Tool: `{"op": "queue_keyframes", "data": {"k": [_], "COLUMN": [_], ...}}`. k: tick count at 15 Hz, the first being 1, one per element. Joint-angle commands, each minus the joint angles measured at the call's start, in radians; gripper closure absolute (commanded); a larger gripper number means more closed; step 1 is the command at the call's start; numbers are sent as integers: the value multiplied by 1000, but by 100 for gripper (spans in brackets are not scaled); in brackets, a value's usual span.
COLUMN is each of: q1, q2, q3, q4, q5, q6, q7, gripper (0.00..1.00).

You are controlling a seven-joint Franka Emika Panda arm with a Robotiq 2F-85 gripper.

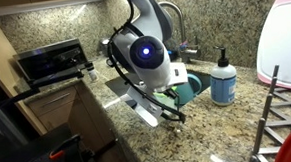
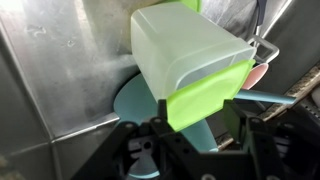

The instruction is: Take the green lid from the sink and put it on the dish rack

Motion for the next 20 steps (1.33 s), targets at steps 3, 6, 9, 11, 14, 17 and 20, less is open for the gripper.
{"op": "queue_keyframes", "data": {"k": [3,6,9,11,14,17,20], "q1": [4,7,12,16,26,32,43], "q2": [-4,-6,-11,-15,-19,-20,-25], "q3": [0,1,5,9,12,14,18], "q4": [6,4,-4,-11,-20,-23,-39], "q5": [-9,-2,7,8,11,17,29], "q6": [-7,-3,4,5,13,18,24], "q7": [37,30,21,15,11,4,-3], "gripper": [85,100,100,73,50,28,7]}}
